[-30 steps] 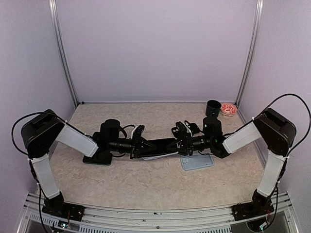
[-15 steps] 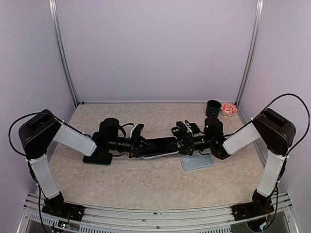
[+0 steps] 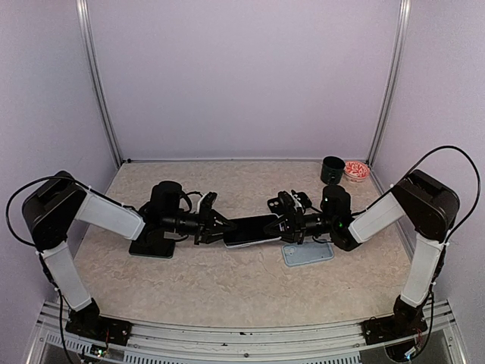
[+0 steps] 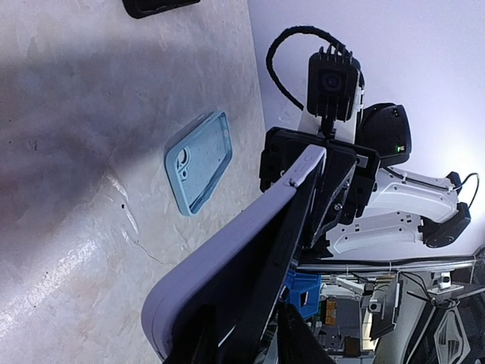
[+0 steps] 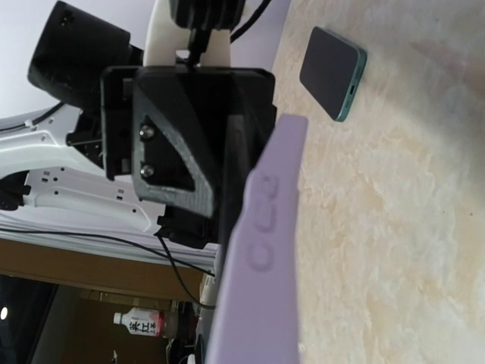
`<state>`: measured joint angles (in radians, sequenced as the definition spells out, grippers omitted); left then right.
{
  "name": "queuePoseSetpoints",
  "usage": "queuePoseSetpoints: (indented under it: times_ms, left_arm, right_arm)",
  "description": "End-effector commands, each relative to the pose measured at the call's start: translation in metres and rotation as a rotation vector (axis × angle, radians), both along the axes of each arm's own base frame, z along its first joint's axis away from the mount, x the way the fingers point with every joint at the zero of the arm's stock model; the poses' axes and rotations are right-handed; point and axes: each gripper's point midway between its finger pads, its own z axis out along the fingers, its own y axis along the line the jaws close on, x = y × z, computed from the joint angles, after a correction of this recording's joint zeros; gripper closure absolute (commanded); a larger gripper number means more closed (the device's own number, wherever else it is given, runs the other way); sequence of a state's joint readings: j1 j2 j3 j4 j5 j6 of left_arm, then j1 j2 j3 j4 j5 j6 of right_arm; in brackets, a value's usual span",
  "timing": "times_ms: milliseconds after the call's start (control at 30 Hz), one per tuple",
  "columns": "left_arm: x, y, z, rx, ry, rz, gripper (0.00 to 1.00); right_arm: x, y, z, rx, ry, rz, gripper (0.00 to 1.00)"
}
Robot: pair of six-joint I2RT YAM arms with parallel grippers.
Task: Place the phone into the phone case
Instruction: Install the phone on the phone case.
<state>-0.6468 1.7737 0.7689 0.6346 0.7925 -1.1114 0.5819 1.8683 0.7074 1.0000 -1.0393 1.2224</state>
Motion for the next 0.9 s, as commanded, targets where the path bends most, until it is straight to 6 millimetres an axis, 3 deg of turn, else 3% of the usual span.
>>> queuePoseSetpoints:
  times_ms: [0,367,867]
  left_arm:
    - [0.004,0.009,0.001,0.022,-0.015,0.028,0.72]
    - [0.009,0.023,0.011,0.027,-0.044,0.053,0.72]
    - [0.007,0.039,0.004,0.028,-0.053,0.078,0.71]
  right_arm:
    - [-0.001,-0.001,0.017,0.05,-0.081,0.031,0.89]
    - [0.003,-0.002,0.017,0.041,-0.084,0.022,0.89]
    - [0.002,-0.003,0.023,0.044,-0.104,0.024,0.88]
